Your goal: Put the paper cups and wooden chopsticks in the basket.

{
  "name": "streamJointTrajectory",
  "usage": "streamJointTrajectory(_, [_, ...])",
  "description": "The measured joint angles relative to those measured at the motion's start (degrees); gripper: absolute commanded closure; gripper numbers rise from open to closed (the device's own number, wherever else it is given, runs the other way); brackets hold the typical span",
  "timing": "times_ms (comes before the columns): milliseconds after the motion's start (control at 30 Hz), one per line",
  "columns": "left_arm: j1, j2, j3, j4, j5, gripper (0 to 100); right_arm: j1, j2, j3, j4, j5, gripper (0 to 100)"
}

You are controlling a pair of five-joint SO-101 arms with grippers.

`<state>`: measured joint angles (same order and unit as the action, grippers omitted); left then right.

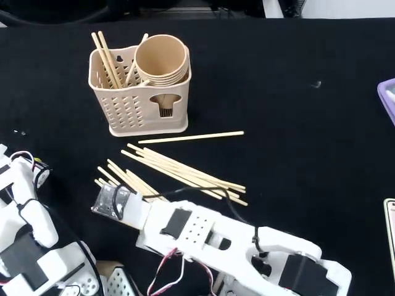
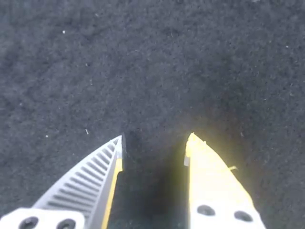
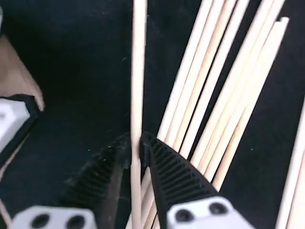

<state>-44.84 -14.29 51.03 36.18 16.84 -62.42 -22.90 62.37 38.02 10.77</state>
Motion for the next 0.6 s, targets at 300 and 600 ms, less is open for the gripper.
streamJointTrajectory(300, [0.0,0.0,0.0,0.0,0.0,78,0.0,0.0,0.44,-1.23,0.62,81.8])
streamJointTrajectory(600, [0.0,0.0,0.0,0.0,0.0,78,0.0,0.7,0.44,-1.41,0.62,81.8])
